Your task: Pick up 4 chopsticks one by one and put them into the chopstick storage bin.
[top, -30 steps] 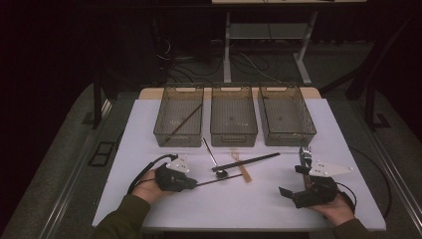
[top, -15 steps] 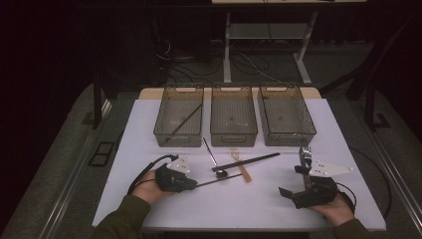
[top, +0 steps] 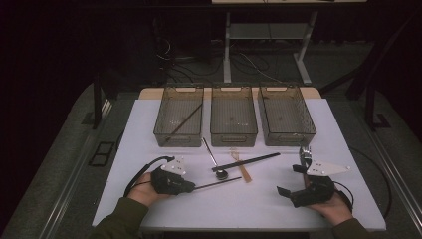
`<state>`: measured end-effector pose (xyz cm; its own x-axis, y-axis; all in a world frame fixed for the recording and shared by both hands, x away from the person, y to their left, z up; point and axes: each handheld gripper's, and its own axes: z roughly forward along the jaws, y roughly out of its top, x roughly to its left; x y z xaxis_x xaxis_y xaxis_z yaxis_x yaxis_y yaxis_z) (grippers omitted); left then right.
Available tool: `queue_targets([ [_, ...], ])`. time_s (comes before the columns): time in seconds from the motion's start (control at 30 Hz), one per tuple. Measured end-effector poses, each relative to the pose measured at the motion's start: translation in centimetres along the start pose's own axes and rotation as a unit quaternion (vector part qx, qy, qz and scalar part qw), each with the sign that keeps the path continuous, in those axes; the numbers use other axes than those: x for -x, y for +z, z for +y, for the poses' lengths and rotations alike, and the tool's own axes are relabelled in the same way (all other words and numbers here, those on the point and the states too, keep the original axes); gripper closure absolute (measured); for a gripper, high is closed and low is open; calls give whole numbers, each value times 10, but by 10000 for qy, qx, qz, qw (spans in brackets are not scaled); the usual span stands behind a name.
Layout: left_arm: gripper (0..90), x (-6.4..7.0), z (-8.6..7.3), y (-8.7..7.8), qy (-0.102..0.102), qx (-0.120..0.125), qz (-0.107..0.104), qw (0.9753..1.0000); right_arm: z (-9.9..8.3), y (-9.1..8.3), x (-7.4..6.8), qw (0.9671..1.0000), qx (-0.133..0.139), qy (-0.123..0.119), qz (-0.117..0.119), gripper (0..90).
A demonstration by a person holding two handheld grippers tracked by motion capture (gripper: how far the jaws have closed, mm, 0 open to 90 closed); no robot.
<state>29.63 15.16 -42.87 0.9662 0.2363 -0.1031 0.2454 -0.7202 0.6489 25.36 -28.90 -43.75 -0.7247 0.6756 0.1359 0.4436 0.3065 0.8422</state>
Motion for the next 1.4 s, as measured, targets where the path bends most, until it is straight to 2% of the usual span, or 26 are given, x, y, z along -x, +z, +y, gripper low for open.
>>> queue_targets([
  [0.23, 852, 1, 1, -2, -8, 42, -106, 9999, 4, 7, 4, 10000, -17, -71, 40, 3],
  [0.33, 852, 3, 2, -2, 16, 37, -168, 9999, 5, 13, 8, 9999, -36, -4, 100, 3],
  [0.5, 852, 4, 4, -5, 4, 185, -228, 9996, 5, 12, 6, 9999, -77, -51, 101, 4],
  [0.57, 852, 4, 5, -6, -49, 289, -207, 9994, 5, 11, 5, 9999, -69, -76, 79, 4],
  [0.83, 851, 3, 9, -9, -189, 436, -114, 9988, 3, 10, 3, 9999, -129, -104, 46, 4],
  [1.0, 851, 1, 10, -11, -361, 520, -35, 9980, 3, 10, 3, 9998, -157, -98, 50, 4],
  [1.17, 851, 1, 12, -15, -522, 728, -12, 9960, 2, 10, 2, 9998, -172, -111, 54, 4],
  [1.33, 851, 0, 13, -20, -514, 837, 71, 9951, 2, 10, 2, 9998, -173, -95, 49, 4],
  [1.4, 851, -1, 13, -22, -515, 859, 172, 9948, 3, 10, 2, 9998, -171, -95, 51, 4],
])
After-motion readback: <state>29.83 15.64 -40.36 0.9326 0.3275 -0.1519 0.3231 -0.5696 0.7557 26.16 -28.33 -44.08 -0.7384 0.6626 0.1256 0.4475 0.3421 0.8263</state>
